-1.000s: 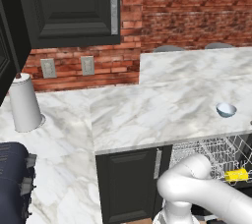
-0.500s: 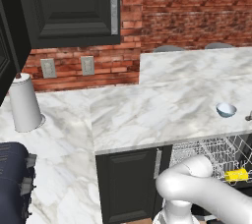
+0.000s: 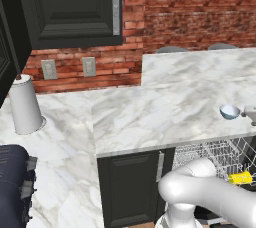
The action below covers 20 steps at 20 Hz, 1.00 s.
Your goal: Pick up the cup and bowl from the counter, place them in the dishwasher, and close the dishwasher door.
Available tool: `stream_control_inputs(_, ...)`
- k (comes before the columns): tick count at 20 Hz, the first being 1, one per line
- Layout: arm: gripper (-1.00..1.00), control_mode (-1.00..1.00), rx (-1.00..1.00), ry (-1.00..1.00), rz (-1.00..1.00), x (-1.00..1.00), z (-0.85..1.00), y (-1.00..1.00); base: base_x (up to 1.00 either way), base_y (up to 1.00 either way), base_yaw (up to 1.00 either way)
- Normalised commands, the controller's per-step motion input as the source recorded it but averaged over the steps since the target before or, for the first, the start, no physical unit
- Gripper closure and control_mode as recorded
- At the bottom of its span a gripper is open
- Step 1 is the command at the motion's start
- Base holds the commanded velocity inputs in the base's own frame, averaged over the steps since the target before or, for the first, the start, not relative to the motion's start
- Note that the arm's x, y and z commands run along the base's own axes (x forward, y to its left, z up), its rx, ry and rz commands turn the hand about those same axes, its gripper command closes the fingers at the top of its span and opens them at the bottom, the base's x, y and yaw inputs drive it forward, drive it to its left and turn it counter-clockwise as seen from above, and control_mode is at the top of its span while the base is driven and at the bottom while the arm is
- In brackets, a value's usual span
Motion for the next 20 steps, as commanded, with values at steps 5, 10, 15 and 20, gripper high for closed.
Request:
stream_control_inputs(5,-1.00,-1.00,0.00,0.05,-0.03,0.44,-0.01,-0.13,0.00,0.00,0.00)
stream_control_inputs(10,-1.00,-1.00,0.00,0.06,-0.01,0.38,-0.12,-0.29,0.00,0.00,0.00)
stream_control_inputs(15,-1.00,-1.00,0.02,0.06,0.00,0.34,-0.25,-0.38,0.00,0.00,0.00)
stream_control_inputs(20,-1.00,-1.00,0.03,0.08,0.00,0.49,-0.25,-0.38,0.00,0.00,0.00)
